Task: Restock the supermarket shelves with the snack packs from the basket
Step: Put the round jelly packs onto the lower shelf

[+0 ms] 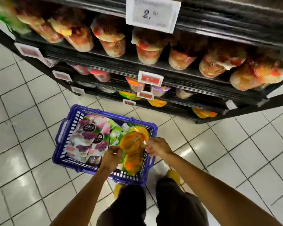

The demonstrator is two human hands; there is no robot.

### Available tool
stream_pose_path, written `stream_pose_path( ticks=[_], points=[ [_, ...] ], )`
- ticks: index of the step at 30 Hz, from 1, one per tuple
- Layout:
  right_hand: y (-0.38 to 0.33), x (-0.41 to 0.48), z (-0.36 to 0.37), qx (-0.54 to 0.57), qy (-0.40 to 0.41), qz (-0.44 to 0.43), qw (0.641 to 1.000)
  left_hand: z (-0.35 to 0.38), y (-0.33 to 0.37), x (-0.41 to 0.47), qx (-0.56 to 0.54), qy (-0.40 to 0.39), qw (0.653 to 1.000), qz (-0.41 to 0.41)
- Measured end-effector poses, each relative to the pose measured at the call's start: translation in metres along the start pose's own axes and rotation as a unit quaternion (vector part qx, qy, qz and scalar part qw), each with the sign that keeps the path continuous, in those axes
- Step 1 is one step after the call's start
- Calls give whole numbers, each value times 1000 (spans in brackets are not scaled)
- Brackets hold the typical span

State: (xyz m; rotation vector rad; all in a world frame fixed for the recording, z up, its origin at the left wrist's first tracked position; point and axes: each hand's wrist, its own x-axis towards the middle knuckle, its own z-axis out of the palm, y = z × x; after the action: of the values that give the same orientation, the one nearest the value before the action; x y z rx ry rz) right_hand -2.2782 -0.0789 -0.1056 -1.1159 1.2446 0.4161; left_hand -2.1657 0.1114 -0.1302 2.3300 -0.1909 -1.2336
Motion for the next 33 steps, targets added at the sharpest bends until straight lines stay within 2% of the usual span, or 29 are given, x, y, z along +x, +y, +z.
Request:
stream_pose_path(
  ticks=[2,5,8,10,12,13,14,16,18,20,22,24,26,28,30,33],
  points=[
    [10,50,9,-13,-47,-3,999,18,-10,42,11,-8,1000,10],
    [14,115,21,-96,-82,-16,992,40,-15,97,35,-3,999,35],
    [19,167,34,-76,-125,-48,988,56,-19,140,109,-22,991,72],
    [21,191,38,-102,-182,-51,977,56,-24,155,127,-57,989,54],
    [26,208,44,-156,-230,-66,958,52,-33,156,158,-37,985,50],
    [26,213,45,-200,-224,-86,950,49,-38,156,165,-28,986,24],
    [27,216,47,-233,-211,-106,943,47,-36,152,123,-37,992,5],
    [29,216,50,-238,-216,-113,940,51,-33,153,118,-83,989,40],
    [35,217,49,-220,-230,-113,941,60,-42,168,67,-7,994,85],
    [39,212,46,-210,-197,-154,945,62,-50,172,-1,6,995,96],
    [44,199,43,-178,-147,-229,946,59,-51,165,-106,7,990,96],
    [48,185,35,-168,-87,-308,932,53,-43,150,-167,-13,980,111],
    [53,175,24,-146,-38,-386,910,48,-30,137,-179,-35,973,141],
    [53,169,8,-48,-7,-438,897,49,-15,127,-171,-53,969,169],
    [51,164,-7,49,20,-463,885,58,6,120,-185,-58,958,213],
    [51,156,-32,148,69,-480,862,77,43,115,-177,-9,945,274]
  ],
)
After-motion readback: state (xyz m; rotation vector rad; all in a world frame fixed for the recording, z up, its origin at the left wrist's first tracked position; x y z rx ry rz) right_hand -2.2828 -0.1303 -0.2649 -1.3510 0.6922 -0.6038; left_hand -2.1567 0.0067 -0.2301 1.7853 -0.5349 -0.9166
